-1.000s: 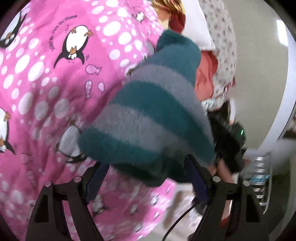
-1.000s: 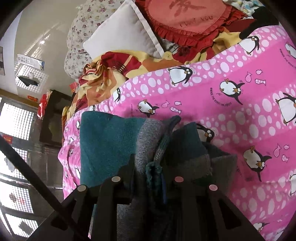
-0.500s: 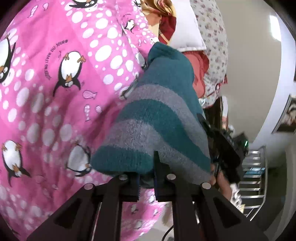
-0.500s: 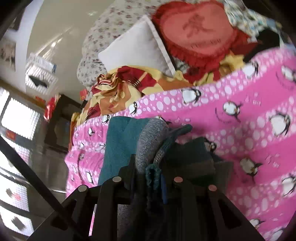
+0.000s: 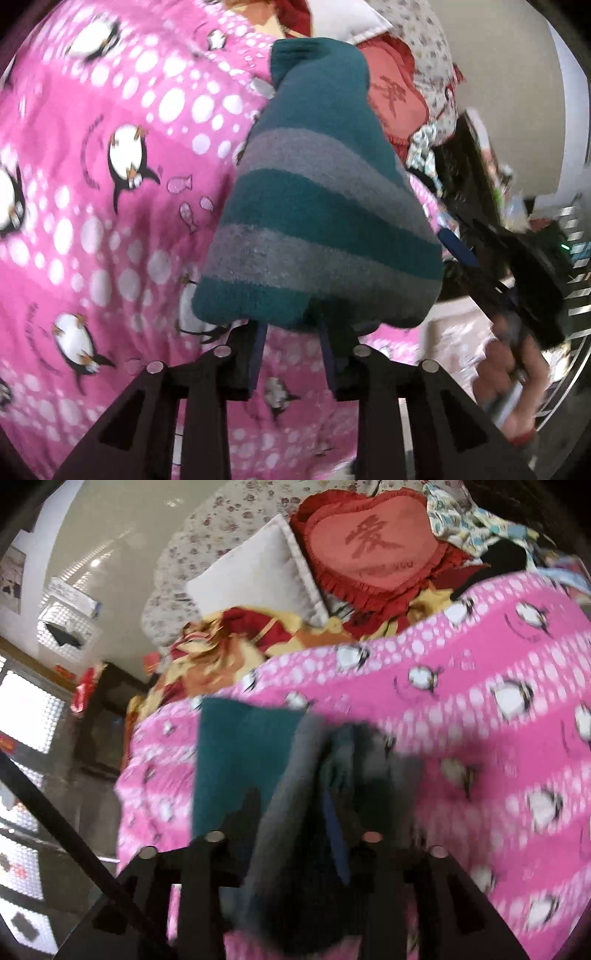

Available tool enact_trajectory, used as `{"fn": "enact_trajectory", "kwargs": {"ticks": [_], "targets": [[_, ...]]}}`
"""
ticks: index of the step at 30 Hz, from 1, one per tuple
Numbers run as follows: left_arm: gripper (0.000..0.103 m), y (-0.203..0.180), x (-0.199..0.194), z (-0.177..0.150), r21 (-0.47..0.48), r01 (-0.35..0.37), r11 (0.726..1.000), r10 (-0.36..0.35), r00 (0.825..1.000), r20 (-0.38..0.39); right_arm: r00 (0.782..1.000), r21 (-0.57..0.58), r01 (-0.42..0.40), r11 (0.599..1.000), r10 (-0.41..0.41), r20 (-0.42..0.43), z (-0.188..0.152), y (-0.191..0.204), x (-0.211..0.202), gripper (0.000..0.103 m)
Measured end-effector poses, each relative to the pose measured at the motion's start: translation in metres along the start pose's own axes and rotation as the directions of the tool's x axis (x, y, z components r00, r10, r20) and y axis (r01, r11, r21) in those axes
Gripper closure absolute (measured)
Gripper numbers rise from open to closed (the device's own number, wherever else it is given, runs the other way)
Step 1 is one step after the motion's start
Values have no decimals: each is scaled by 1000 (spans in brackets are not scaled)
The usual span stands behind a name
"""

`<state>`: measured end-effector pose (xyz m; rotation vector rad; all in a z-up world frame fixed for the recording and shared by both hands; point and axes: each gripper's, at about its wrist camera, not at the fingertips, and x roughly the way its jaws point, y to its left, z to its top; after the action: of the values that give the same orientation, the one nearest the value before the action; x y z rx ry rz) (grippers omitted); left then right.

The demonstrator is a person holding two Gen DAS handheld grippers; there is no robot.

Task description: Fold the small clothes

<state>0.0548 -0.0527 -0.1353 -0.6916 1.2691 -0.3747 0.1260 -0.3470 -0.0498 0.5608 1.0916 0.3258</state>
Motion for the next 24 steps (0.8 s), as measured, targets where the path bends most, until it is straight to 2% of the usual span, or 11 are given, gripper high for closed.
{"fn": "enact_trajectory", "kwargs": {"ticks": [4,6,8,9,10,11,12,16,19,24], "targets": [[70,-15,4,3,53,-45,998,46,999,-17,991,25,-109,994,111,-69,-37,7,11,54],[69,-21,3,3,81,-75,994,77,997,-21,990,37,-105,994,108,-88,-46,6,23,55],[65,-29,2,5,93,-90,992,93,995,-31,991,60,-75,995,81,-107,-52,-1,34,99],[62,-31,-2,5,94,-85,992,89,995,-39,993,82,-64,995,72,-93,-54,-8,32,97],[52,-31,-8,3,99,-83,992,88,995,-44,994,90,-71,993,79,-80,-54,-12,28,98],[47,-32,-14,1,115,-95,989,99,994,-33,995,89,-63,994,69,-68,-57,-15,22,98],[46,-32,-21,0,138,-109,984,112,994,-16,997,87,-36,996,42,-64,-61,-18,20,98],[46,-36,-23,12,204,-187,961,186,982,24,988,111,70,991,-54,-146,-81,-37,55,98],[46,-41,-25,28,222,-206,953,200,979,47,987,159,57,986,-31,-159,-87,-43,57,98],[44,-61,-20,59,311,-248,917,224,968,112,994,129,59,990,-47,-95,-70,-31,14,93]]}}
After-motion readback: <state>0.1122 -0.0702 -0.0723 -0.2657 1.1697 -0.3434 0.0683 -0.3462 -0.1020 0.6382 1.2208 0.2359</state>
